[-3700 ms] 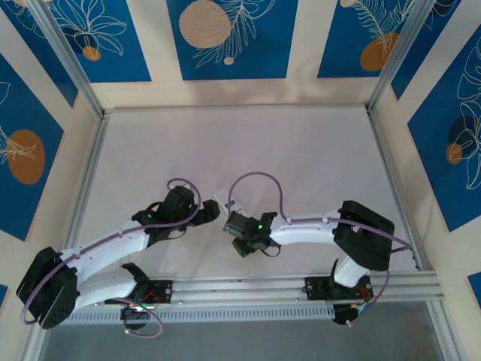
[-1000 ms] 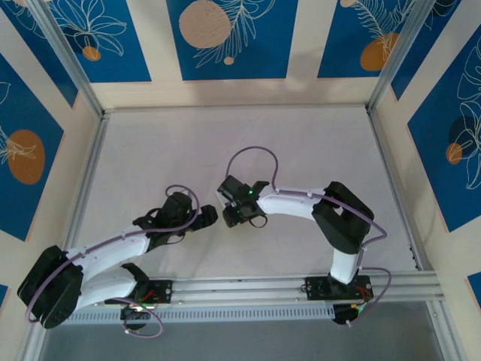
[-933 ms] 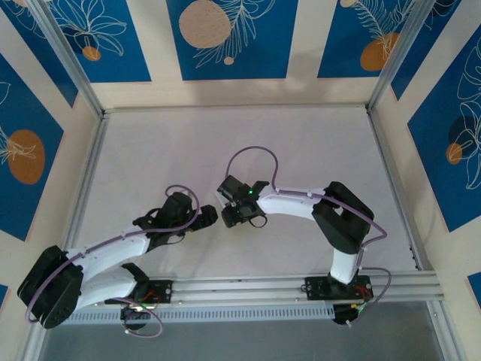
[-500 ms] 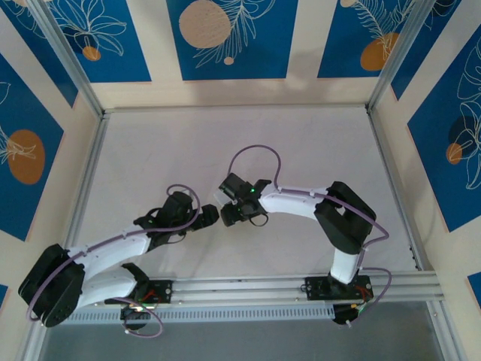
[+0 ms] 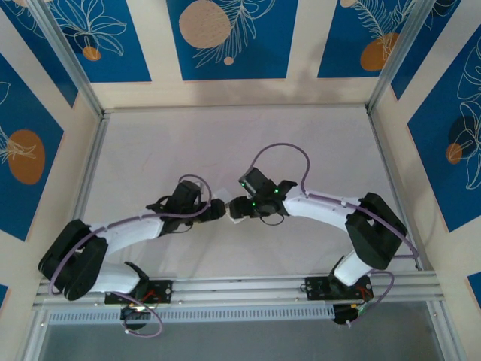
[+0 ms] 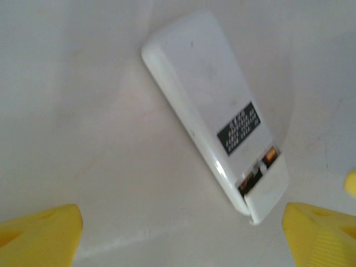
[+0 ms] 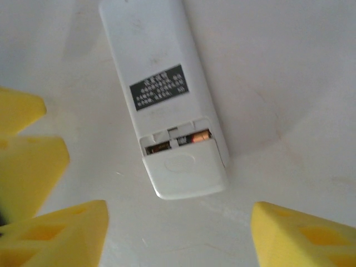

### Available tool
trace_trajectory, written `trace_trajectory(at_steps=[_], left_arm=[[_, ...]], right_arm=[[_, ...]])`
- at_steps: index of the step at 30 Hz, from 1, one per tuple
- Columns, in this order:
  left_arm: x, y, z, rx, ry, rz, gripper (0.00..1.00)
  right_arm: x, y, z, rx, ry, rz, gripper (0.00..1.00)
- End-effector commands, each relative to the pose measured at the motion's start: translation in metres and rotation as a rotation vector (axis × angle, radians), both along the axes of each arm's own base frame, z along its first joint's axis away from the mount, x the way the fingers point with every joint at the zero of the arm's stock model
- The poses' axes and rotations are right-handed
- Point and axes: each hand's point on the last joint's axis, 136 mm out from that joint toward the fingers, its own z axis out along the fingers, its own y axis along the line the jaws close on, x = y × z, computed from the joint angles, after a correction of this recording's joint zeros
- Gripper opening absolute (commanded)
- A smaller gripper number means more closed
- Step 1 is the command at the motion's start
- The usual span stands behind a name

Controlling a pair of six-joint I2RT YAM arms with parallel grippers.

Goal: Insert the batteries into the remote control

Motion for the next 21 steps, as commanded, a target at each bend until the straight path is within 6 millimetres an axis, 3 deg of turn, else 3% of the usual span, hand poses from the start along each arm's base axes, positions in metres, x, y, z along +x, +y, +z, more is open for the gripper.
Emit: trace_trajectory(at_steps=[1, 7, 12, 21], left_arm=[[0.021, 0.003, 0.007, 0.024, -0.023, -0.031, 0.92], [0.059, 0.008, 0.014, 0.026, -0.052, -0.04, 0.92], [0.084, 0.004, 0.021, 0.018, -0.118, -0.075, 0.9], [0.106, -0.005, 0.012, -0.053, -0.173, -0.084, 0.87]], right_arm=[[-0.015, 0.002, 0.004, 0.124, 0.118, -0.134, 0.6], [-0.031, 0.004, -0.011, 0.242, 0.24, -0.314, 0.43], [-0.027, 0.009, -0.023, 0.293, 0.267, -0.406, 0.41], [-0.021, 0.011, -0.042, 0.325, 0.299, -0.5, 0.4]])
